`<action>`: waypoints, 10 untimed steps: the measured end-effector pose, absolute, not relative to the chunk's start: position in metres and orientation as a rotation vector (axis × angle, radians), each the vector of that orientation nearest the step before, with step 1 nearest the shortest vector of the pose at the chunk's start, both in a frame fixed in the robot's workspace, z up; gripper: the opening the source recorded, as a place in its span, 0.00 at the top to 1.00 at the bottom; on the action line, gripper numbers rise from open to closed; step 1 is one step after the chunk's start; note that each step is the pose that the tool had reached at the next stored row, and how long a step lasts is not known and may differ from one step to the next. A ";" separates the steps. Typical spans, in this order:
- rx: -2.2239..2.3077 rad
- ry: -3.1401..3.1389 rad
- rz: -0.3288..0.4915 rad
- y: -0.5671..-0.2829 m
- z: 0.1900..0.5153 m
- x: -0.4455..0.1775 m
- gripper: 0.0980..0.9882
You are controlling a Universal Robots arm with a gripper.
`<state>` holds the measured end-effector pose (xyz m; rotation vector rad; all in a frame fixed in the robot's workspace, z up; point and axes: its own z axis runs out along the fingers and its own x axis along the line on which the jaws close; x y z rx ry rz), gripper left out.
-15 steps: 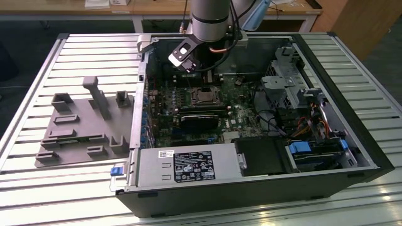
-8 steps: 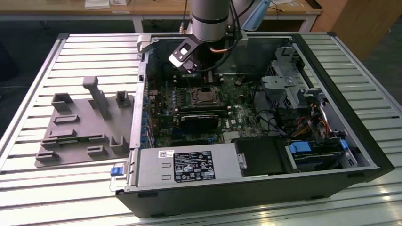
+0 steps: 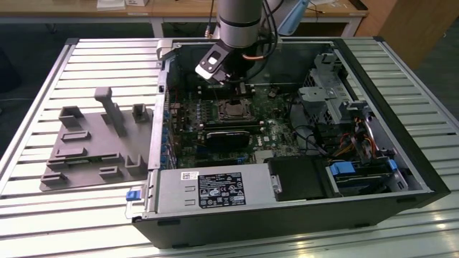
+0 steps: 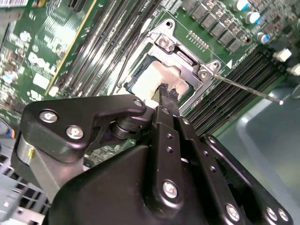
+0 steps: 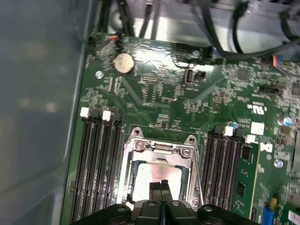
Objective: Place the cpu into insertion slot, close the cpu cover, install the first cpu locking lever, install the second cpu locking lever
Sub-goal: 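Close the cpu cover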
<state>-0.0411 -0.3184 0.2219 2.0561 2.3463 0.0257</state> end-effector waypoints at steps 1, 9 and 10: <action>2.033 2.366 0.026 -0.318 0.222 -0.041 1.00; 1.858 2.507 0.028 -0.318 0.222 -0.041 1.00; 1.836 2.524 0.029 -0.318 0.222 -0.041 1.00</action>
